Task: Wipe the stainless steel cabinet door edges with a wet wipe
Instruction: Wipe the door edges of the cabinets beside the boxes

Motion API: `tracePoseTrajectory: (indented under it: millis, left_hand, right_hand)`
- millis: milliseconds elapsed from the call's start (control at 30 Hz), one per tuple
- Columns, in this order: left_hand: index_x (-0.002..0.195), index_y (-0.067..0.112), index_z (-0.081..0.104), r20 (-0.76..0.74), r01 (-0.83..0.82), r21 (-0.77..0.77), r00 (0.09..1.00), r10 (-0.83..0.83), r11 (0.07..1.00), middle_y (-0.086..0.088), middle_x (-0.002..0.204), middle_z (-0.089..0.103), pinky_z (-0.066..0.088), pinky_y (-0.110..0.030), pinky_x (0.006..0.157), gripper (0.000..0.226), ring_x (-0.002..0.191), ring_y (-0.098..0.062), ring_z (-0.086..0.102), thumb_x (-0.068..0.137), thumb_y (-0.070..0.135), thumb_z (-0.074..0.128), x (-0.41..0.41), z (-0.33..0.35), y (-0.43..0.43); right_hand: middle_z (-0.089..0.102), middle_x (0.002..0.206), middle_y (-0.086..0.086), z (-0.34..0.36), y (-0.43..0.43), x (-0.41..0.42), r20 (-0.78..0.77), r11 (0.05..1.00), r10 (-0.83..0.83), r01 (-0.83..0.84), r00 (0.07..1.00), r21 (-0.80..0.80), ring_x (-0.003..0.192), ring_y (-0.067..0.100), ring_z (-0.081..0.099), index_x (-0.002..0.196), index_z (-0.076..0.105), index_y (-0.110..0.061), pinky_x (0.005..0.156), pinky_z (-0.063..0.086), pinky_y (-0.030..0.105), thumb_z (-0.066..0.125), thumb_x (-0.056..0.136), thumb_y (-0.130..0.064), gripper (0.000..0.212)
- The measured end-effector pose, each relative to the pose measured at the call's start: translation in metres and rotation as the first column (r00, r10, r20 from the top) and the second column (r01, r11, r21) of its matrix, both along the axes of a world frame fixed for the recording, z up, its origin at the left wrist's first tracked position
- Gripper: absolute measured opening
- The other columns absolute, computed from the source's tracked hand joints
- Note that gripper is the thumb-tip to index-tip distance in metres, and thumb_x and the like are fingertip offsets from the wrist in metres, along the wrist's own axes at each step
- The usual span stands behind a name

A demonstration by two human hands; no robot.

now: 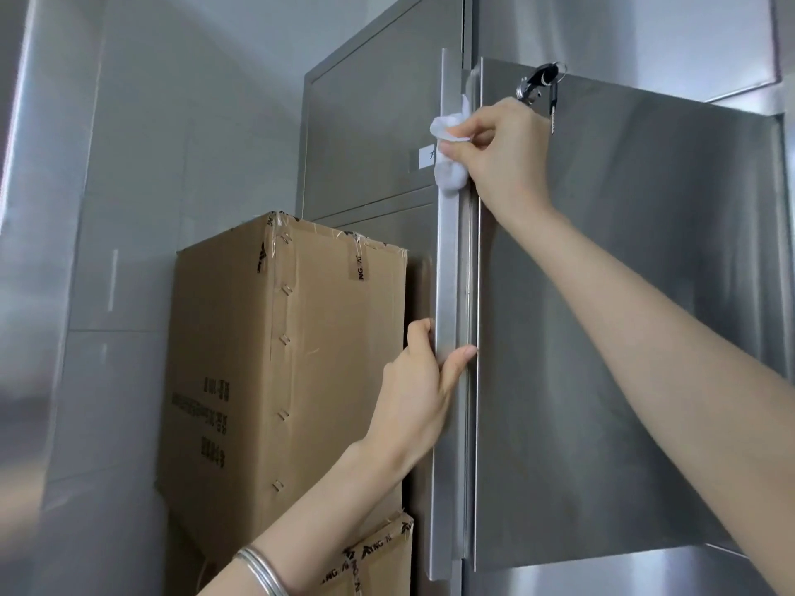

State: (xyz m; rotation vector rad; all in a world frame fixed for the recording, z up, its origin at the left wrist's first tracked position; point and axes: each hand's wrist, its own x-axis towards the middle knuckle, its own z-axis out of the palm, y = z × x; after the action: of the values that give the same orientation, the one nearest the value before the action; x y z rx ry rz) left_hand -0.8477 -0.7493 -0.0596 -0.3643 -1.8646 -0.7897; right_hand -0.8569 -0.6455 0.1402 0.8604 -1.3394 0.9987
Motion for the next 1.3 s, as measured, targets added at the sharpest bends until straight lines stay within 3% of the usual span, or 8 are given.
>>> tracePoseTrajectory:
  millis: [267,400,600,733,800,967,1100,1300]
  left_hand:
    - [0.089,0.025,0.046,-0.033,0.136,-0.002,0.990,-0.136,0.991,0.006,0.063,0.049,0.038,-0.037,0.065,0.038,0.061,-0.009,0.049,0.095,0.056,0.025,0.022,0.021,-0.007]
    - [0.110,0.006,0.058,-0.085,0.305,0.167,0.952,-0.294,0.938,-0.015,0.101,0.066,0.050,-0.054,0.090,0.048,0.095,-0.033,0.063,0.104,0.042,0.028,0.031,0.082,-0.007]
    - [0.083,0.019,0.045,0.056,0.120,0.024,0.991,-0.121,0.993,0.006,0.078,0.050,0.038,-0.013,0.064,0.033,0.070,-0.009,0.045,0.100,0.047,0.041,0.011,0.123,-0.006]
    - [0.105,-0.007,0.049,0.153,0.101,-0.019,0.983,-0.097,0.995,-0.017,0.104,0.061,0.041,-0.026,0.079,0.052,0.085,-0.017,0.047,0.100,0.044,0.043,-0.005,0.093,-0.010]
    - [0.096,-0.004,0.047,0.173,0.107,-0.013,0.980,-0.103,0.994,-0.013,0.090,0.055,0.041,-0.038,0.077,0.048,0.078,-0.017,0.042,0.100,0.044,0.042,-0.005,0.084,-0.010]
    - [0.084,0.013,0.032,0.132,0.079,-0.049,0.989,-0.072,0.996,-0.002,0.074,0.038,0.029,-0.031,0.063,0.035,0.067,-0.018,0.032,0.102,0.042,0.040,0.001,0.078,-0.006]
    - [0.072,0.020,0.019,0.196,0.029,-0.090,0.981,-0.011,0.996,0.001,0.061,0.030,0.023,-0.037,0.058,0.041,0.057,-0.021,0.029,0.103,0.039,0.037,0.001,0.052,-0.008]
    - [0.072,0.020,0.019,0.206,0.050,-0.065,0.978,-0.036,0.997,0.001,0.059,0.031,0.023,-0.037,0.058,0.040,0.053,-0.022,0.029,0.104,0.039,0.034,0.000,0.044,-0.010]
  right_hand:
    - [0.057,0.083,0.004,-0.057,0.017,-0.004,0.003,0.978,0.183,-0.183,0.983,0.102,0.073,0.001,0.056,0.083,0.074,-0.008,0.071,0.049,0.014,0.077,0.073,-0.002,0.012]
    - [0.060,0.080,0.010,-0.090,0.015,0.001,-0.020,0.985,0.164,-0.163,0.986,0.051,0.071,0.011,0.058,0.080,0.074,-0.004,0.067,0.051,0.022,0.076,0.074,-0.002,0.007]
    - [0.059,0.079,0.003,-0.233,0.003,0.001,0.015,0.997,0.082,-0.082,0.997,0.010,0.069,0.008,0.053,0.078,0.074,-0.007,0.060,0.039,0.014,0.070,0.073,0.003,0.012]
    - [0.061,0.080,0.000,-0.261,0.004,-0.001,0.039,0.994,-0.013,0.009,0.999,0.105,0.062,0.011,0.052,0.074,0.073,-0.006,0.052,0.042,0.023,0.071,0.069,0.007,0.014]
    - [0.065,0.084,0.002,-0.242,0.001,-0.002,0.037,0.995,-0.066,0.063,0.997,0.074,0.062,0.017,0.056,0.077,0.074,-0.005,0.052,0.044,0.030,0.071,0.070,0.009,0.016]
    - [0.068,0.093,0.008,-0.276,-0.012,-0.004,0.037,0.996,-0.062,0.064,0.997,-0.065,0.075,0.013,0.059,0.084,0.074,-0.002,0.062,0.047,0.023,0.066,0.072,0.015,0.023]
    - [0.069,0.086,0.009,-0.326,0.002,-0.002,0.029,0.987,-0.131,0.127,0.991,0.102,0.068,0.012,0.055,0.078,0.074,0.000,0.066,0.037,0.007,0.062,0.067,0.018,0.024]
    - [0.071,0.095,0.011,-0.256,-0.002,-0.008,0.012,0.986,-0.164,0.163,0.986,0.043,0.077,0.022,0.066,0.079,0.071,0.002,0.071,0.039,0.013,0.057,0.071,0.019,0.024]
